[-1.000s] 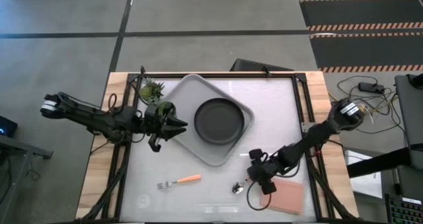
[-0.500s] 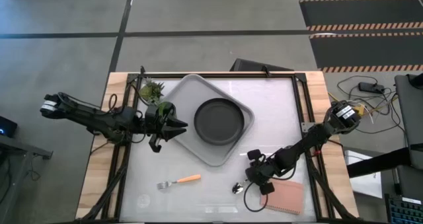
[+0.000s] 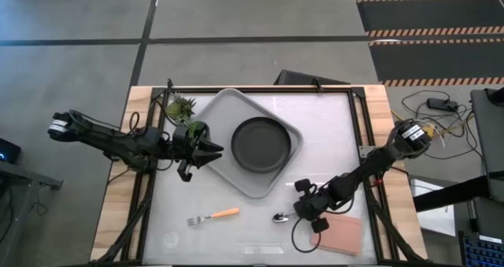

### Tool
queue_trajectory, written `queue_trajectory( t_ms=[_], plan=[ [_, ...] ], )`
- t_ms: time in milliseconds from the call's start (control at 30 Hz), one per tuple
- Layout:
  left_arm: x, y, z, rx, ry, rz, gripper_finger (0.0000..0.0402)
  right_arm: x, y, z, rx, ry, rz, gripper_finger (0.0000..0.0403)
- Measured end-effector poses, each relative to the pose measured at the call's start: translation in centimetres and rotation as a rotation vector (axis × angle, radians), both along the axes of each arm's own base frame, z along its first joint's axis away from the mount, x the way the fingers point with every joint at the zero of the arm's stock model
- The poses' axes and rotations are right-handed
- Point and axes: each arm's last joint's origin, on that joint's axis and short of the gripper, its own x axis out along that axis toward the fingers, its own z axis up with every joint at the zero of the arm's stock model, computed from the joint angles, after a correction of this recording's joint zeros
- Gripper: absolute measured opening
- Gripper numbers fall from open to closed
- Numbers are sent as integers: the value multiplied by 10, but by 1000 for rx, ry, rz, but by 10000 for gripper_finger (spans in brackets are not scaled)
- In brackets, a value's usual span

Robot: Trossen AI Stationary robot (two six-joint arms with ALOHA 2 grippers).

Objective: Pick and place plate/cup/fork/spoon on tray
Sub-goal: Put the orange spoon on the gray tray

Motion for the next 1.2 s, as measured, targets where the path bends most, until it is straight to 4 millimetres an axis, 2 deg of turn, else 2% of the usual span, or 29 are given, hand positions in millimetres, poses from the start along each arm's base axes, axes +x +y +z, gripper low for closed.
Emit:
queue_trajectory(
  t_ms=[233,400,700,933,1067,1200],
  plan=[
    [0,0,-2,3,9,0,84,1,-9,25,35,-80,-43,37],
    [0,0,-3,4,11,0,84,1,-25,45,32,-144,-106,37],
    [-1,0,-4,53,4,18,84,4,-68,74,28,-235,-274,37],
    [-4,1,-1,119,-14,45,84,13,-109,87,-54,-336,-417,37],
    [-7,3,2,142,-30,90,84,23,-132,98,-62,-471,-492,37],
    [-8,7,1,154,-12,210,84,38,-146,112,-46,-671,-524,37]
  ],
)
